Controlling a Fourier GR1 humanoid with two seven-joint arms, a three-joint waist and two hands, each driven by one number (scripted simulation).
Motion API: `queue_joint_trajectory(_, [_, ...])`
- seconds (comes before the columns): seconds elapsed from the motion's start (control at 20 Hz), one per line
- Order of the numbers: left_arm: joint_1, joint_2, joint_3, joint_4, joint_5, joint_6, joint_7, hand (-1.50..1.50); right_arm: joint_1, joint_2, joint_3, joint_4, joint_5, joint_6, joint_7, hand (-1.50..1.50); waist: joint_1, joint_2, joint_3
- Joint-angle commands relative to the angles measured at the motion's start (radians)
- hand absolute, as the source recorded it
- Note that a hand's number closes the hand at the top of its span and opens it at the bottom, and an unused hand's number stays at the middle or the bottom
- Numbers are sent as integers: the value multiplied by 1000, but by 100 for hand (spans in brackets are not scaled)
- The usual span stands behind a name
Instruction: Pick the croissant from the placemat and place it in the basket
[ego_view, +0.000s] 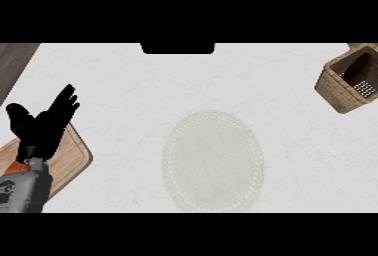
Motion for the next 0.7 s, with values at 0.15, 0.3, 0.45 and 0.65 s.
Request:
queue_joint_trajectory(0.15, [46, -14, 7, -5, -14, 23, -23, 0, 163, -4, -79, -253, -131, -16, 23, -150, -59, -25, 0])
queue_joint_trajectory(0.3, [65, 12, 40, -8, 6, 15, -5, 0, 253, -7, -86, -405, -210, 105, 19, -150, -75, -31, -1])
queue_joint_trajectory(0.45, [59, 8, 42, -16, 9, 23, 9, 0, 377, 7, -81, -532, -284, 210, 12, -150, -93, -32, 0])
queue_joint_trajectory(0.65, [60, 35, 67, -16, 14, 18, 12, 0, 518, 25, -78, -739, -354, 304, 51, -150, -104, -33, -1])
